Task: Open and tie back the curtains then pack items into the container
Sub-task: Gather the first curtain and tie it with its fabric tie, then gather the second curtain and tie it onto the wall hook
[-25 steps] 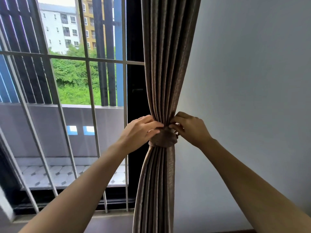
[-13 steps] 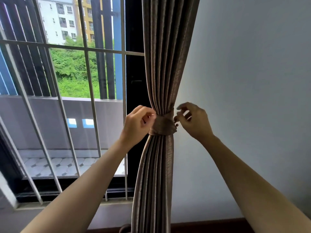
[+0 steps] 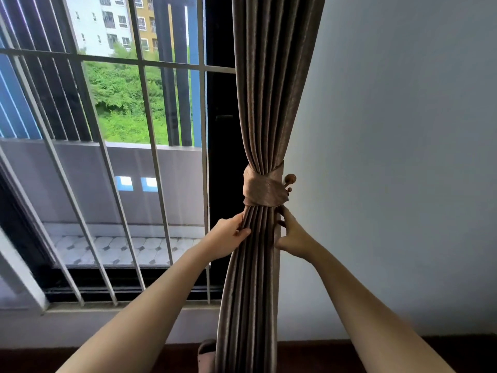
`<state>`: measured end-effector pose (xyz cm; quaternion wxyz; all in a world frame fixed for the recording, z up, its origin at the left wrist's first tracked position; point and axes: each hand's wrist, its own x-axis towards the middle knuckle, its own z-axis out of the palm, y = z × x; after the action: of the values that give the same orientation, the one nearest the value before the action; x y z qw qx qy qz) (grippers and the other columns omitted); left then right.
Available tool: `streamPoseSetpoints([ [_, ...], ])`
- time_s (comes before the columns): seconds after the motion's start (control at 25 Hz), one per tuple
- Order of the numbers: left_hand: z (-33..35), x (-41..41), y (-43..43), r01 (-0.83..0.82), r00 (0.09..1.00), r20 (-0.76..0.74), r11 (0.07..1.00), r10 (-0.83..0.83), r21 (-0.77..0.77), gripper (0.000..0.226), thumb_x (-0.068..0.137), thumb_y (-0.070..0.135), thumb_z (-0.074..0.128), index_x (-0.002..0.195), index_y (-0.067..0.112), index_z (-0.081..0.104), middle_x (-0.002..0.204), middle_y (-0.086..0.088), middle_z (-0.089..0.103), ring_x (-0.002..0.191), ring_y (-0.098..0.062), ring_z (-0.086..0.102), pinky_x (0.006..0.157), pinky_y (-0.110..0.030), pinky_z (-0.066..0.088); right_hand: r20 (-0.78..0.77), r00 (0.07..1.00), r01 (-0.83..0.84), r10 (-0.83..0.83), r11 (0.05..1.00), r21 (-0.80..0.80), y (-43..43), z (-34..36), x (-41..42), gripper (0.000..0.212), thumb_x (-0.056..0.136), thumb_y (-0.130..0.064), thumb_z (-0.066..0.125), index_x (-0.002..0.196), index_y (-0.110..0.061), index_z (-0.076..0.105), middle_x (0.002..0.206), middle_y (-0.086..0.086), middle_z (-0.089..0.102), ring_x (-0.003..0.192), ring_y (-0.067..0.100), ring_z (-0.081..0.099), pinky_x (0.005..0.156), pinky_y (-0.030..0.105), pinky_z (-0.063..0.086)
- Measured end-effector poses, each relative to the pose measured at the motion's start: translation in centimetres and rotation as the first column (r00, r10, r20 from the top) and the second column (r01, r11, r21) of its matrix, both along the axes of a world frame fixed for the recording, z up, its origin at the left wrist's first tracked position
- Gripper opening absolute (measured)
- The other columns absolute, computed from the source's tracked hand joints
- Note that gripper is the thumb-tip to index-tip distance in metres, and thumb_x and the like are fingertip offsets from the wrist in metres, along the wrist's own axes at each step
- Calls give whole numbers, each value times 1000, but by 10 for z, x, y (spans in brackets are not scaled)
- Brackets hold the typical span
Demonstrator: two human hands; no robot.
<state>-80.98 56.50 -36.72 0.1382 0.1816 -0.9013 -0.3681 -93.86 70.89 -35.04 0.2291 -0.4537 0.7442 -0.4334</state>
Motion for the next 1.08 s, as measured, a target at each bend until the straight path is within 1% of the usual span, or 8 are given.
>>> streamPoseSetpoints([
  [0.16, 1, -6, 19, 38, 997, 66, 989, -29, -146, 34, 96, 25, 47, 129, 15, 44, 100, -11, 63, 85, -23, 62, 71, -26, 46, 30, 999, -40, 38, 998, 54, -8, 3, -6, 75, 78, 17, 50, 138, -18, 23, 115, -4, 47, 114, 15, 51, 81, 15, 46],
  [0.4, -2, 5, 24, -37, 999, -4, 986, 37, -163, 58, 97, 25, 47, 149, 27, 21, 101, -10, 67, 89, -22, 64, 84, -33, 52, 37, 991, -132, 127, 970, 204, -8, 3, -13, 77, 80, 11, 54, 145, -15, 22, 129, 5, 46, 121, 16, 45, 80, 13, 42],
  [0.52, 4, 11, 4, -2, 997, -74, 998, -4, -70, 60, 93, 28, 56, 147, 21, 30, 118, -5, 66, 105, -16, 64, 97, -29, 49, -98, 958, 255, -268, 959, -127, -9, -3, 8, 71, 68, 8, 53, 135, -1, 33, 126, 11, 42, 123, 24, 42, 90, 17, 39],
  [0.6, -2, 18, -13, -9, 991, -134, 997, -1, -74, 59, 91, 26, 59, 144, 15, 36, 126, -5, 63, 113, -15, 61, 95, -14, 43, -97, 828, 475, -552, 783, -402, -11, -23, 39, 69, 66, 12, 51, 132, -2, 38, 127, 9, 40, 119, 15, 39, 102, 21, 34],
  [0.64, -8, 22, -20, -27, 986, -163, 997, 15, -72, 56, 91, 25, 59, 142, 14, 39, 127, -4, 62, 112, -13, 61, 91, -6, 40, -126, 784, 476, -608, 719, -506, -14, -38, 58, 62, 67, 11, 51, 126, -4, 42, 122, 5, 40, 114, 10, 40, 102, 19, 33],
  [0.76, -27, 37, -46, -145, 971, -196, 989, 135, -39, 43, 96, 23, 50, 138, 13, 47, 115, -7, 68, 97, -13, 64, 74, 2, 37, -313, 833, 228, -455, 799, -556, -34, -75, 104, 40, 79, -3, 48, 118, -10, 46, 117, -3, 44, 113, 3, 41, 103, 10, 28],
  [0.96, -34, 98, -154, -387, 916, -137, 920, 377, -60, 42, 100, 22, 41, 139, 8, 44, 130, -19, 58, 122, -29, 54, 95, -19, 35, -463, 878, -28, -120, 954, -298, -142, -91, 129, 46, 89, -22, 42, 134, -10, 42, 138, 4, 45, 129, 10, 36, 111, 23, 27],
  [1.08, -25, 159, -207, -471, 882, -31, 879, 470, -68, 45, 100, 25, 38, 142, 10, 39, 145, -11, 44, 137, -22, 38, 107, -20, 26, -488, 870, -164, 70, 975, -151, -212, -77, 152, 57, 90, -34, 35, 140, -9, 36, 146, 8, 38, 135, 17, 32, 113, 33, 27],
])
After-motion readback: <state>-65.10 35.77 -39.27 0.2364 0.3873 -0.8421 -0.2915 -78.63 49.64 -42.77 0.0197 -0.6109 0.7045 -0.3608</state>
